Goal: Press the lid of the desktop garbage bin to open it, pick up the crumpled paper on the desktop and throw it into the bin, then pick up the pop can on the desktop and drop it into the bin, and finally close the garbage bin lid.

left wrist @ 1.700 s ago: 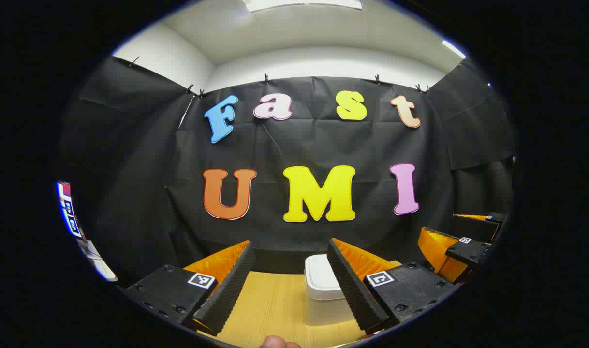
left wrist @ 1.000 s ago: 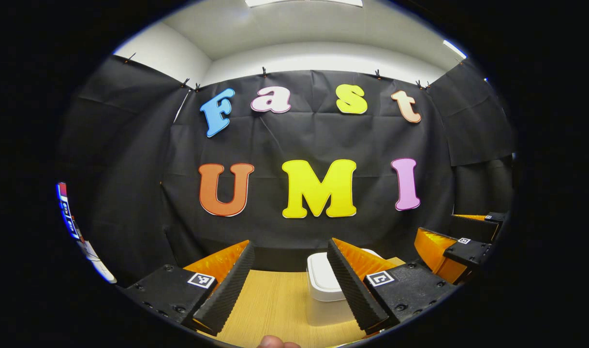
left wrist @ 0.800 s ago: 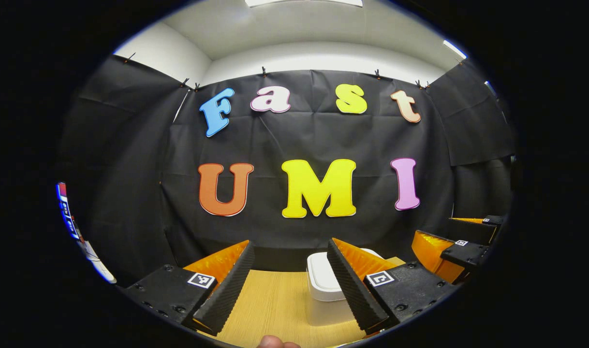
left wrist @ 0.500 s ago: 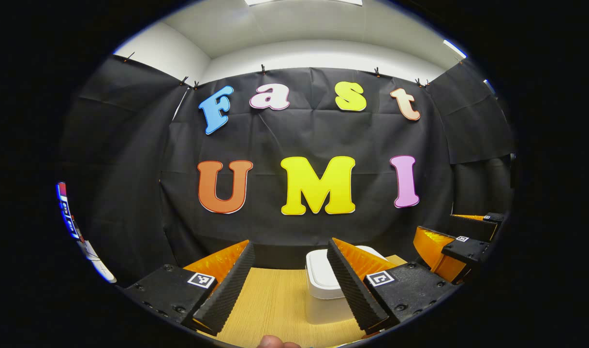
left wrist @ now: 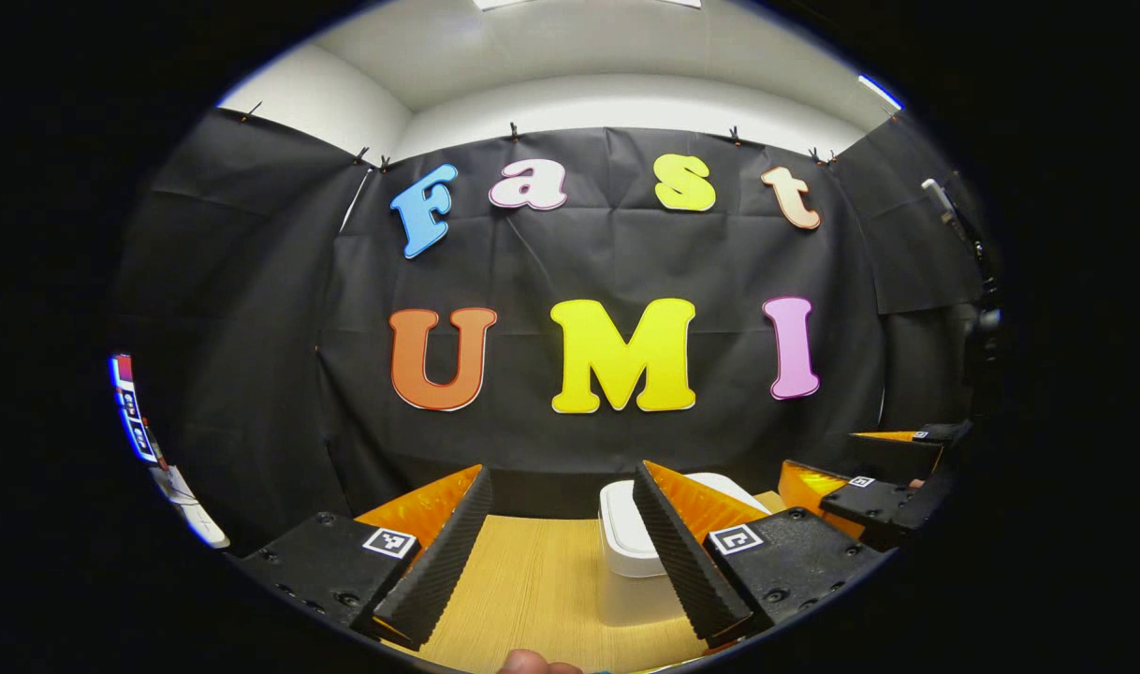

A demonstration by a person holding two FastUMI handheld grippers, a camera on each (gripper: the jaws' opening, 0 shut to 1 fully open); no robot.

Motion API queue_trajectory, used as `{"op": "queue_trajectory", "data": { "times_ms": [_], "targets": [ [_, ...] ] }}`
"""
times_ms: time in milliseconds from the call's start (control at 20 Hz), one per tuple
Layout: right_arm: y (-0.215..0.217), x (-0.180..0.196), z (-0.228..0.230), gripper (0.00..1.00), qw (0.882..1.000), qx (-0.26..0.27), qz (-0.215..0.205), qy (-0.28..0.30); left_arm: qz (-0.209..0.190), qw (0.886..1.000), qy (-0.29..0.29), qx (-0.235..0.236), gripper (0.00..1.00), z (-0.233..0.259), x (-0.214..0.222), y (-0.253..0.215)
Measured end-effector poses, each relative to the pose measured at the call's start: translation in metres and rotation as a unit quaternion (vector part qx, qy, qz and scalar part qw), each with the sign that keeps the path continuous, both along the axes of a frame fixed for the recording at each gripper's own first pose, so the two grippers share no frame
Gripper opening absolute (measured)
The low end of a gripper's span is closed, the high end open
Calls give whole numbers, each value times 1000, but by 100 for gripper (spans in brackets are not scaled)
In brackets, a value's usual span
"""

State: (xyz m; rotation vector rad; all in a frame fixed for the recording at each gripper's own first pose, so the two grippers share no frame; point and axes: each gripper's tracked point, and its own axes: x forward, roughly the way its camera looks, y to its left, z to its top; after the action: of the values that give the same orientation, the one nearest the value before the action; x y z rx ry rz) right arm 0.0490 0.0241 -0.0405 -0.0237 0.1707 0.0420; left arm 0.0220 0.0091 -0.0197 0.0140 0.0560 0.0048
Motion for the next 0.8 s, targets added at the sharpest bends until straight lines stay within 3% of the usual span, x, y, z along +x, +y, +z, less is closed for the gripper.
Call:
{"op": "queue_trajectory", "data": {
  "times_ms": [350,450,550,750,800],
  "targets": [
    [17,39,-36,94,998,-6,27,55,12,1000,1,4,97,-1,1,6],
    [25,49,-51,80,996,-11,39,74,16,1000,2,5,97,-3,2,8],
    [28,55,-61,73,994,-9,44,95,21,1000,6,3,97,-5,2,11],
    [30,71,-79,33,992,-2,40,118,27,1000,10,3,98,-10,4,13],
    [30,72,-84,31,992,0,37,125,28,1000,11,3,97,-9,5,15]
  ]
}}
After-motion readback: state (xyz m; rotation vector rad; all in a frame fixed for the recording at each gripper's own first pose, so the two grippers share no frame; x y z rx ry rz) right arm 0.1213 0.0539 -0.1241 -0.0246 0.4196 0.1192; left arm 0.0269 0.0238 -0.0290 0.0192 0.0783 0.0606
